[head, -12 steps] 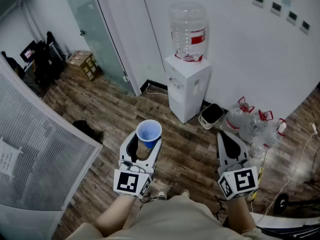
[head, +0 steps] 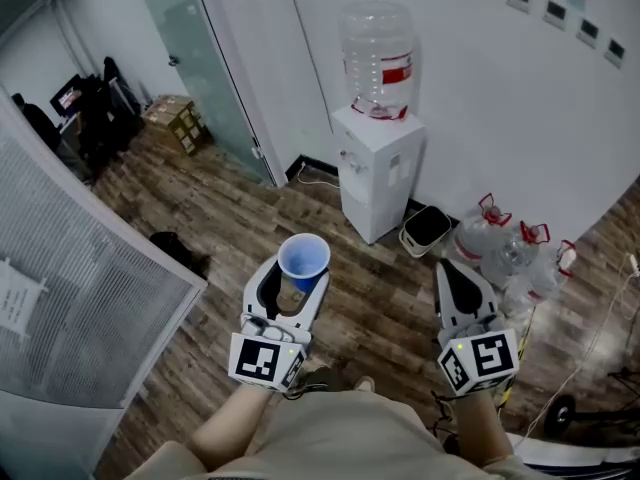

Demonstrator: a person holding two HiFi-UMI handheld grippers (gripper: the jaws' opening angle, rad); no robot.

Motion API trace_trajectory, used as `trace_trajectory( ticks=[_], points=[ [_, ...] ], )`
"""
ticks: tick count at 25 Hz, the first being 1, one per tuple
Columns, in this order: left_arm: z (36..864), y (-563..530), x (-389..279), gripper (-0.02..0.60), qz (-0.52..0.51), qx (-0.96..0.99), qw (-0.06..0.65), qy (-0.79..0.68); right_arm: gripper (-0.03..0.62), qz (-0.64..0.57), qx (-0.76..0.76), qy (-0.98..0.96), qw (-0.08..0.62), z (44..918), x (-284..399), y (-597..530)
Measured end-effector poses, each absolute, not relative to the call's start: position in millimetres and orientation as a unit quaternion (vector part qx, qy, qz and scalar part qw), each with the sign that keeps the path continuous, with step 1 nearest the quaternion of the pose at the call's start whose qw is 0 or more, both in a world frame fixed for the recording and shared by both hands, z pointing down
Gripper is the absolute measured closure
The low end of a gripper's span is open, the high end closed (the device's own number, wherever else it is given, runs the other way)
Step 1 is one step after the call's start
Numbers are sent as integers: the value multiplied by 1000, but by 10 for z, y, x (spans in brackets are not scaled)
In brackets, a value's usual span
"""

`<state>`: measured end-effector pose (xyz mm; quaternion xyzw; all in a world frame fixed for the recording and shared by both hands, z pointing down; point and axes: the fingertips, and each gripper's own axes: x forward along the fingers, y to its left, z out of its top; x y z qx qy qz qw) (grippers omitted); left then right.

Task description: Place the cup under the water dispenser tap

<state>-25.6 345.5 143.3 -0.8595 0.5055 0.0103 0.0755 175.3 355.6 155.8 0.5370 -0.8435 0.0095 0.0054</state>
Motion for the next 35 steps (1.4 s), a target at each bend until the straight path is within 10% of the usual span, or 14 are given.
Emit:
trace_trajectory(
  ticks=[35],
  points=[
    [1865,440,-892,308,21,-891,81,445,588,50,544,-836,48,2121,861,713]
  ],
)
